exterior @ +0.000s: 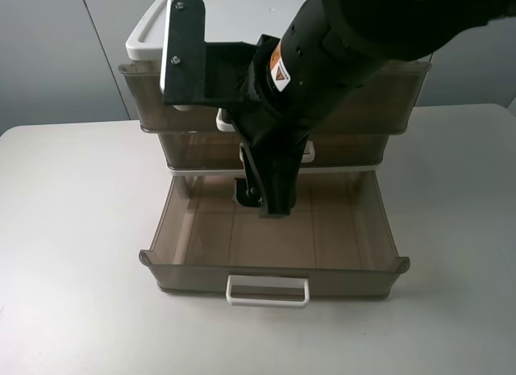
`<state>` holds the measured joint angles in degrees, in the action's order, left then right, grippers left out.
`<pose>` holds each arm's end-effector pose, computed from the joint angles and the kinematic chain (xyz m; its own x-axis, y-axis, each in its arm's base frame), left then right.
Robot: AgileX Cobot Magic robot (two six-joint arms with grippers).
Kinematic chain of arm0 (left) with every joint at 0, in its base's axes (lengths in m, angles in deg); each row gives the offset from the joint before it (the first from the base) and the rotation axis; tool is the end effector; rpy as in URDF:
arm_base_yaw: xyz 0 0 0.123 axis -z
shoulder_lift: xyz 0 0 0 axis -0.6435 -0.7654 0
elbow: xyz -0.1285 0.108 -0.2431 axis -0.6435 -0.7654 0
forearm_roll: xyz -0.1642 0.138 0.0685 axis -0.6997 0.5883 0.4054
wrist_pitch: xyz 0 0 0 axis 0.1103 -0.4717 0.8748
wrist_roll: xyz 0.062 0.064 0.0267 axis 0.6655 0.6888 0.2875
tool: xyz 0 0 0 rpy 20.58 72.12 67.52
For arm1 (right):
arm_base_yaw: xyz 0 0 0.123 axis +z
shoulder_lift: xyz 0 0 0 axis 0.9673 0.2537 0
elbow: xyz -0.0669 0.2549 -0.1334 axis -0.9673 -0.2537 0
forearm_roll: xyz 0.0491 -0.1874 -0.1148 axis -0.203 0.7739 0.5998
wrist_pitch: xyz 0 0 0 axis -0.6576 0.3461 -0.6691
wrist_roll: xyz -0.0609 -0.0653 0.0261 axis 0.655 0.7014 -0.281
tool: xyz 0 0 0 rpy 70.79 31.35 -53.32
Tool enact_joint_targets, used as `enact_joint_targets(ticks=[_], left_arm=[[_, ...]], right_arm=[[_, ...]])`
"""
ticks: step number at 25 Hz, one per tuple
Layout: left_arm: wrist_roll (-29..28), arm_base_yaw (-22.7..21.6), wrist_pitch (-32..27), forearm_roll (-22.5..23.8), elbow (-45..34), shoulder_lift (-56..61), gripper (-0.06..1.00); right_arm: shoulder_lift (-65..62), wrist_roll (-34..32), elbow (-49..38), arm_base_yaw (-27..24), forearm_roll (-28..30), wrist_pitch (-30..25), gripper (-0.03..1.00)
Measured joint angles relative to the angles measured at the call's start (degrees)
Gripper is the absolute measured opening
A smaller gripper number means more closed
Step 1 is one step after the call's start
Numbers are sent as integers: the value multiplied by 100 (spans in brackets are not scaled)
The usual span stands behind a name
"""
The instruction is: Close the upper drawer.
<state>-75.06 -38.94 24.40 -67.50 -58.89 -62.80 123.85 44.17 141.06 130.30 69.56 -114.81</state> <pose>-0.0400 0.0088 0.2643 -0.4675 0.0092 -0.8839 -0.0575 0.9975 0.0408 0.1851 0.2417 0.2859 0.1423 -0.9352 -0.3242 -0.8976 0.0161 -0.4404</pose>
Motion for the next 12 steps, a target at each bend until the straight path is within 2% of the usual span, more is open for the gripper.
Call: enact_joint_targets(ticks=[5,8,12], left_arm=[[0,0,0,11,0,0,74],[0,0,0,11,0,0,74],[0,0,0,11,0,0,74]], right_arm=[[58,33,0,-84,-11,323,70],[138,56,8,-253,251,676,70],[230,75,8,-305,449,733,70]])
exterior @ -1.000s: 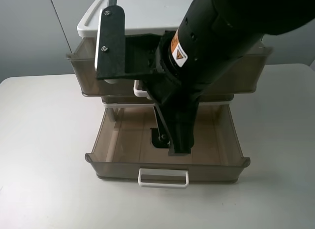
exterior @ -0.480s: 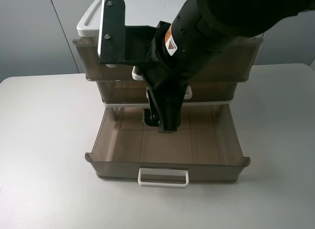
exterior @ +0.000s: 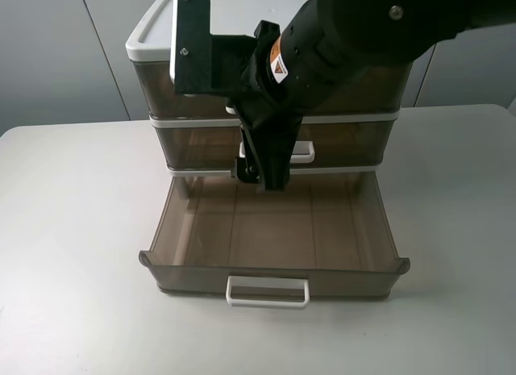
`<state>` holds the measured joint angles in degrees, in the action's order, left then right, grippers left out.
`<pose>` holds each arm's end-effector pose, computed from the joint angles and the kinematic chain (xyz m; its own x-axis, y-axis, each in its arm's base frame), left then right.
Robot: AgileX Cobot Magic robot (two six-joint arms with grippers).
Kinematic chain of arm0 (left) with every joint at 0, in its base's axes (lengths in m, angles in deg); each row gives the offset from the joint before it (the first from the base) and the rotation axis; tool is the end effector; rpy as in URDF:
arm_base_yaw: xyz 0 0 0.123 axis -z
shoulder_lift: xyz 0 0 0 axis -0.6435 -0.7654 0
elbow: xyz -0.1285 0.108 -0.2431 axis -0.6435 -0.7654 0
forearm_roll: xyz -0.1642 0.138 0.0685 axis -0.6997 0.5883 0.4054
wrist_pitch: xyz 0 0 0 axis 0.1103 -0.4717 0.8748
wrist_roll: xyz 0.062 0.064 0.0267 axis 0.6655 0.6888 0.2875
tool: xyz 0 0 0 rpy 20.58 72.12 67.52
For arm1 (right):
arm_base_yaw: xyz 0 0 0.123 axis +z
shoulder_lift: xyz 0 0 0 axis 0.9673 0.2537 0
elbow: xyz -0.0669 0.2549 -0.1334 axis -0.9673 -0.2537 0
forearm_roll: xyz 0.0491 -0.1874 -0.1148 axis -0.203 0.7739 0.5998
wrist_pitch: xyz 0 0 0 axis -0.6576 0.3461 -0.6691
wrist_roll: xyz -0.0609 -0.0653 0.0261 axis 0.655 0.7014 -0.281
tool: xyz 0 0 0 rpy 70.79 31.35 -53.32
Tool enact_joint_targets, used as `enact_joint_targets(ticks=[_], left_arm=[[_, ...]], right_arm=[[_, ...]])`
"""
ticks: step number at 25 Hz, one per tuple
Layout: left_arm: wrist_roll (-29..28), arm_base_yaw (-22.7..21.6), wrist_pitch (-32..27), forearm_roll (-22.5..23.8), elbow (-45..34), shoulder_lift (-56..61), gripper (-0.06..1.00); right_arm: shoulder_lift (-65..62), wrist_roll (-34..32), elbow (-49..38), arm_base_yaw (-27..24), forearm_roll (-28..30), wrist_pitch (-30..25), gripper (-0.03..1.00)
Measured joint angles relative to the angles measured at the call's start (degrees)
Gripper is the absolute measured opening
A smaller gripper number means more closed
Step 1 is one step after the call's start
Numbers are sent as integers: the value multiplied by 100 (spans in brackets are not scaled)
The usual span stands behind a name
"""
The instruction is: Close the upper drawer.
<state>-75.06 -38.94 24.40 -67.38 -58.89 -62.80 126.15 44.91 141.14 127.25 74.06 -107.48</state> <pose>-0.0400 0.0090 0.2643 -0.4675 0.0102 -0.8839 -0.0587 0.9974 0.0426 0.2093 0.2437 0.2811 0.1916 -0.9241 -0.3305 -0.8470 0.0145 -0.5315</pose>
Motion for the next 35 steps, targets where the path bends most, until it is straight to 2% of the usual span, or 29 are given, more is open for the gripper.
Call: enact_joint_targets(ticks=[7,11,14,17,20,28,35], left_arm=[[0,0,0,0,0,0,74],[0,0,0,0,0,0,74],[0,0,0,0,0,0,74],[0,0,0,0,0,0,74],[0,0,0,0,0,0,74],[0,0,0,10,0,0,74],[0,0,0,10,0,0,74]], right_arm=[[14,11,0,0,-20,50,70],[-307,-127,0,53,-274,2,70],[-870,-560,6,150,-810,-359,70],[-1533,-1107,1,161,-1237,-963,70],[-2331,-1624,-271,161,-1323,-1459,70],[-4981,-2720,-2006,168,-1352,-2237,70],[-7168,-3237,-2946,168,-1384,-3119,70]])
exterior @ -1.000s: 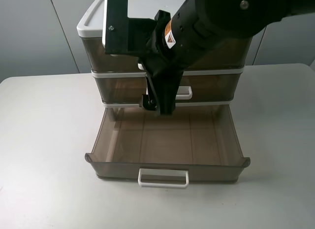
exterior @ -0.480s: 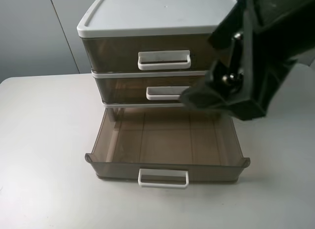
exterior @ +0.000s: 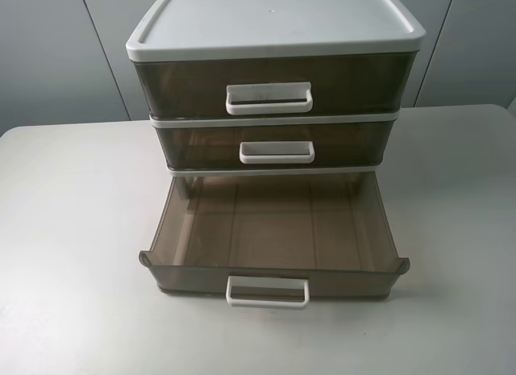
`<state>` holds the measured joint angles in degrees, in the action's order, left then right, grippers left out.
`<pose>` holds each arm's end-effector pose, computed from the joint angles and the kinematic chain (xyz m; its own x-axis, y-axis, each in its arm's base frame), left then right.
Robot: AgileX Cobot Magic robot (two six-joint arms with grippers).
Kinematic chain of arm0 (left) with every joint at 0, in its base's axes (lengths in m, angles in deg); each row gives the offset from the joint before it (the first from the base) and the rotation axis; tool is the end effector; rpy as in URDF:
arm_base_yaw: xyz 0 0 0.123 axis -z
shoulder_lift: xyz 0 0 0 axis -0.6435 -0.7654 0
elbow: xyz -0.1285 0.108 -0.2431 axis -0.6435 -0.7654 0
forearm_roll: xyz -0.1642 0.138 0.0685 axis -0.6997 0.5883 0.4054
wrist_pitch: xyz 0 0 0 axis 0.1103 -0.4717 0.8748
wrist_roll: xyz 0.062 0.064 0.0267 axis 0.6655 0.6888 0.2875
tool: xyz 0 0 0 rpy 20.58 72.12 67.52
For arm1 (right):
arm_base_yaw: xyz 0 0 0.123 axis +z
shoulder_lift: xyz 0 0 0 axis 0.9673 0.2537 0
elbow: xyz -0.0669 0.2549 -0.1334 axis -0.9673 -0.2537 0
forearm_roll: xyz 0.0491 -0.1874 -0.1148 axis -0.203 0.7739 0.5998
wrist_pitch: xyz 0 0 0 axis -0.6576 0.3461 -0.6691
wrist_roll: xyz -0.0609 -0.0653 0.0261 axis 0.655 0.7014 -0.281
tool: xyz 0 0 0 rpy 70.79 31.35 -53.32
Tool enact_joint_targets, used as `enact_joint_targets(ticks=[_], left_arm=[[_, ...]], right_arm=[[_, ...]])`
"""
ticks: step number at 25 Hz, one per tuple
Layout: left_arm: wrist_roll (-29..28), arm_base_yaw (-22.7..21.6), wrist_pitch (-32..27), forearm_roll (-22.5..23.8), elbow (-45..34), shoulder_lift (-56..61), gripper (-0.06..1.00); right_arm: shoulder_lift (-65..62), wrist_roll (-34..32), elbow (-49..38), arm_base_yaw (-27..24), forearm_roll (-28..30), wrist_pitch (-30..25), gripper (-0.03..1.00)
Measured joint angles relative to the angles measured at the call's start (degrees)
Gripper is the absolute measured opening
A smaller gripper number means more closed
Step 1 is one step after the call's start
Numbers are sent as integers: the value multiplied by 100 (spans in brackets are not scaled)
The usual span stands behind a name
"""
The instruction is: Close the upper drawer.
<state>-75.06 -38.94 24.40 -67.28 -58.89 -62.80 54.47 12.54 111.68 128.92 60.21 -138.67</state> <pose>-0.0400 0.0091 0.2643 -0.4675 0.0110 -0.8839 -0.0597 0.9972 0.0440 0.0091 0.0038 0.2981 -0.3828 -0.5537 -0.7395 -0.7883 0.6132 -0.0511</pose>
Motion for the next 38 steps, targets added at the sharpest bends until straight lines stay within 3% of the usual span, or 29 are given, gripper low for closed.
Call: enact_joint_targets(ticks=[4,9,14,18,24,27,31,38], left_arm=[[0,0,0,0,0,0,74],[0,0,0,0,0,0,74],[0,0,0,0,0,0,74],[0,0,0,0,0,0,74],[0,0,0,0,0,0,74],[0,0,0,0,0,0,74],[0,0,0,0,0,0,74],[0,0,0,0,0,0,74]], right_arm=[[-967,-182,-427,0,-114,-311,70],[-1807,-320,-617,0,-70,-62,70],[-2013,-839,-612,-166,359,-36,70],[-2013,-898,-612,-1188,408,-36,70],[-2013,-922,-612,-3379,446,-36,70],[-2013,-922,-612,-4142,446,-36,70],[-2013,-900,-612,-4691,446,-36,70],[-2013,-877,-612,-5105,426,-36,70]])
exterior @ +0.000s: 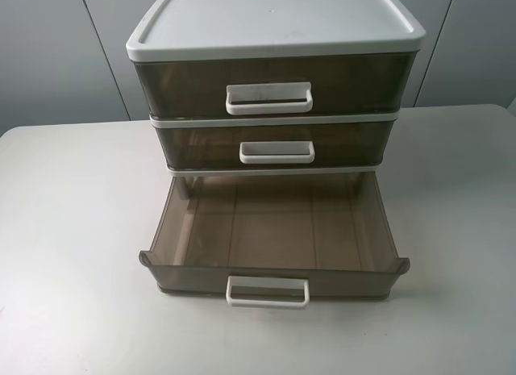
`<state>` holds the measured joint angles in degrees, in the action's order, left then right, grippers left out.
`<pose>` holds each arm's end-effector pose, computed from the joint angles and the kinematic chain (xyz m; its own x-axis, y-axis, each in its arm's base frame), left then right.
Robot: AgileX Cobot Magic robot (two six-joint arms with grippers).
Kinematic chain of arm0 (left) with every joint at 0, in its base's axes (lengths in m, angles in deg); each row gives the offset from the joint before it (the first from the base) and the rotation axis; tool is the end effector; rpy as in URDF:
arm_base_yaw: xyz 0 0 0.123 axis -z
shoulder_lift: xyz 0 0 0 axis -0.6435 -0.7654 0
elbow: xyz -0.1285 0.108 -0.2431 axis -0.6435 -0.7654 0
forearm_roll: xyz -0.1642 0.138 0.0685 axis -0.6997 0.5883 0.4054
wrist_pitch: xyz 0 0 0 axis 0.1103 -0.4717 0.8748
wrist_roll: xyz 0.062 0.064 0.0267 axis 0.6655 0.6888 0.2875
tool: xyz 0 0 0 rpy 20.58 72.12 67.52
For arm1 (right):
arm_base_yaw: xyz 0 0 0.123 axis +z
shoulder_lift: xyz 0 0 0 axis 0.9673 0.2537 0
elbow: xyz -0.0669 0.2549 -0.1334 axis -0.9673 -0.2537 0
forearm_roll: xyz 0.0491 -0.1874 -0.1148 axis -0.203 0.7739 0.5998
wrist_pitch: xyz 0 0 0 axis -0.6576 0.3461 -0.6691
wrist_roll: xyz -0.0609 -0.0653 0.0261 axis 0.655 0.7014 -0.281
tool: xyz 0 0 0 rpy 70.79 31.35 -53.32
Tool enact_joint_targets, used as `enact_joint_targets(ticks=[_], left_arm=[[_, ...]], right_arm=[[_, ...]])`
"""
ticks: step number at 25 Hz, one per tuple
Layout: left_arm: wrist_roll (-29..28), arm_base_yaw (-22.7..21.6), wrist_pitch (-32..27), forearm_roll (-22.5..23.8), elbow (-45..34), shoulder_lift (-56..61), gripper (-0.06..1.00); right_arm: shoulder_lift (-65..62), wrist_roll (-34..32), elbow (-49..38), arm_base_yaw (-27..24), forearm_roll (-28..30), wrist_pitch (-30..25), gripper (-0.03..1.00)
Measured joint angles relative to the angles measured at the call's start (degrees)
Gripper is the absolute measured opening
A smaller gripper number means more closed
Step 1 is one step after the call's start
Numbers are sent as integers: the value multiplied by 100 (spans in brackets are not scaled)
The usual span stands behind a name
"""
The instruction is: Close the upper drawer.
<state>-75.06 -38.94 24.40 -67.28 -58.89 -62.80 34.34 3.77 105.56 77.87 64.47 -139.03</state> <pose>-0.0400 0.0091 0.2643 -0.4675 0.0110 -0.8839 -0.0597 0.9972 0.0440 -0.0401 -0.0130 0.2639 -0.4671 0.0773 -0.8808 0.1074 0.9938 0.0303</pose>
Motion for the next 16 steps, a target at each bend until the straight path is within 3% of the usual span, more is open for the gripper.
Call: enact_joint_targets(ticks=[16], left_arm=[[1,0,0,0,0,0,74]], right_arm=[[0,24,0,-22,-91,0,70]])
